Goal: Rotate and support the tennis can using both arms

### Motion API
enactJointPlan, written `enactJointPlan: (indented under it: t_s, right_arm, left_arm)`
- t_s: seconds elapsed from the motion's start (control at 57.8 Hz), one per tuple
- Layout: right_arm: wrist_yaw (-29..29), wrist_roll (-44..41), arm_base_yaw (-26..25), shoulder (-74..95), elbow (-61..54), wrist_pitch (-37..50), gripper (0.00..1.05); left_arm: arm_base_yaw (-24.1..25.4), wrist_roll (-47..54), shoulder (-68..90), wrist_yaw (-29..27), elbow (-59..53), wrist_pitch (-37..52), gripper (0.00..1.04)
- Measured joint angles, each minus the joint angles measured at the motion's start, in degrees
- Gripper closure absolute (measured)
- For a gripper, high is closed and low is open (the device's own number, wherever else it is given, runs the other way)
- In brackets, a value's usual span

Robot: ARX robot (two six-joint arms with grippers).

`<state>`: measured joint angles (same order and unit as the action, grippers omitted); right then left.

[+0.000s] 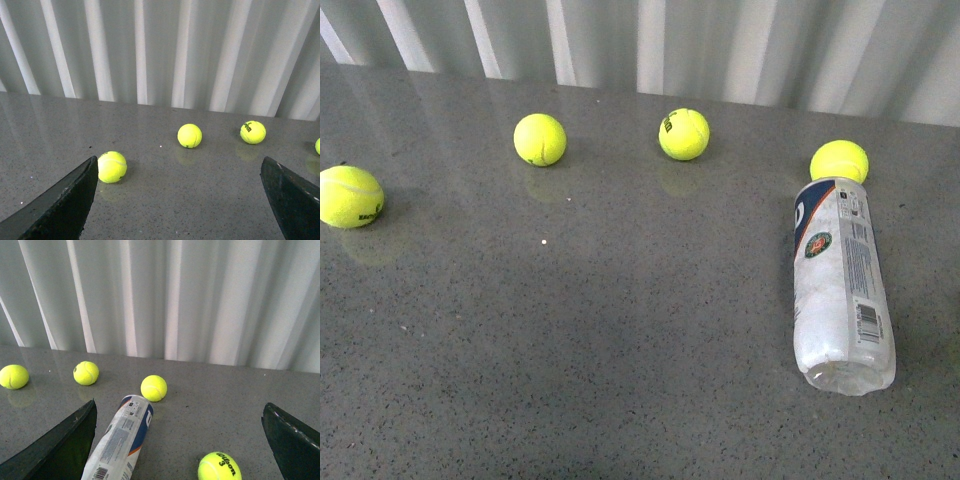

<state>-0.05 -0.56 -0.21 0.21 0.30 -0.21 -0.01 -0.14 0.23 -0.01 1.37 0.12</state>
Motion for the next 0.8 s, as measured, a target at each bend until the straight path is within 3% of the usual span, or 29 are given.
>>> enactJointPlan:
  t_s: [0.795]
  right_arm:
    - [0.00,0.00,0.00,0.00,0.00,0.00,0.07]
  left_arm:
    - [0.00,0.00,0.00,0.00,0.00,0.00,0.07]
